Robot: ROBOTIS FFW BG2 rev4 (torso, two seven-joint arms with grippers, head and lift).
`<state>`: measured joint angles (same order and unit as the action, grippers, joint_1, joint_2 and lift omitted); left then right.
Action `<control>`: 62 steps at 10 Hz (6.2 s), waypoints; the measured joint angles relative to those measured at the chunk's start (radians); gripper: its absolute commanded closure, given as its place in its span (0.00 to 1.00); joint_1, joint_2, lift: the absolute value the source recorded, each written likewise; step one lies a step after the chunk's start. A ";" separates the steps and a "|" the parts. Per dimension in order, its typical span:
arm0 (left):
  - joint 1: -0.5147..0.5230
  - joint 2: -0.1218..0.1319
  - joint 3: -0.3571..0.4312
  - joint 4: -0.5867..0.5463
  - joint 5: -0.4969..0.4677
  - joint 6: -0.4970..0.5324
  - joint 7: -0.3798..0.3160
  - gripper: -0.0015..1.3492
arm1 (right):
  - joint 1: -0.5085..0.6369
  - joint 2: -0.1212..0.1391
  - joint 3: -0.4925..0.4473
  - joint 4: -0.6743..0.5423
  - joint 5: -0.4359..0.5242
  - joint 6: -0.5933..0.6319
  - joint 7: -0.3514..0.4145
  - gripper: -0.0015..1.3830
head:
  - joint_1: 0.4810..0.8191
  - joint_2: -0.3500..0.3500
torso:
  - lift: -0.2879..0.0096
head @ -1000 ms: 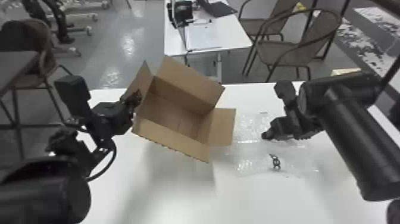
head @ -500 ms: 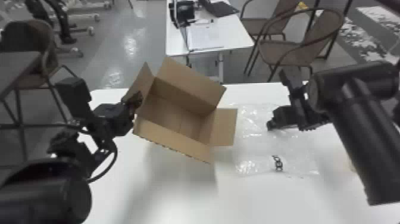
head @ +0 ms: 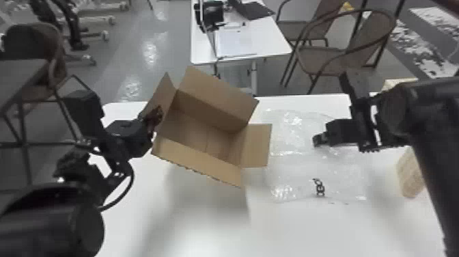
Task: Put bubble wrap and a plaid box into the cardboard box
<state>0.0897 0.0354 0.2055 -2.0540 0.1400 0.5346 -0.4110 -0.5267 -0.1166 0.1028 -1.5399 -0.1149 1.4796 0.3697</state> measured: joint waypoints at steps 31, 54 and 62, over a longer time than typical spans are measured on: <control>-0.014 -0.007 -0.022 0.010 -0.026 -0.008 0.003 0.90 | -0.021 0.107 0.314 0.398 -0.649 -0.743 -0.027 0.00 | 0.53 0.96 | 0.60; 0.060 -0.028 0.051 0.006 0.022 -0.068 0.003 0.90 | 1.050 0.061 -0.018 -0.412 0.054 -1.667 -0.768 0.37 | 0.63 0.50 | 0.60; 0.067 -0.023 0.053 0.007 0.027 -0.068 0.003 0.90 | 1.035 0.061 -0.187 -0.236 -0.094 -1.650 -0.609 0.37 | 0.63 0.37 | 0.60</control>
<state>0.1568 0.0123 0.2582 -2.0472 0.1671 0.4666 -0.4080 0.5085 -0.0556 -0.0843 -1.7756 -0.2092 -0.1707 -0.2392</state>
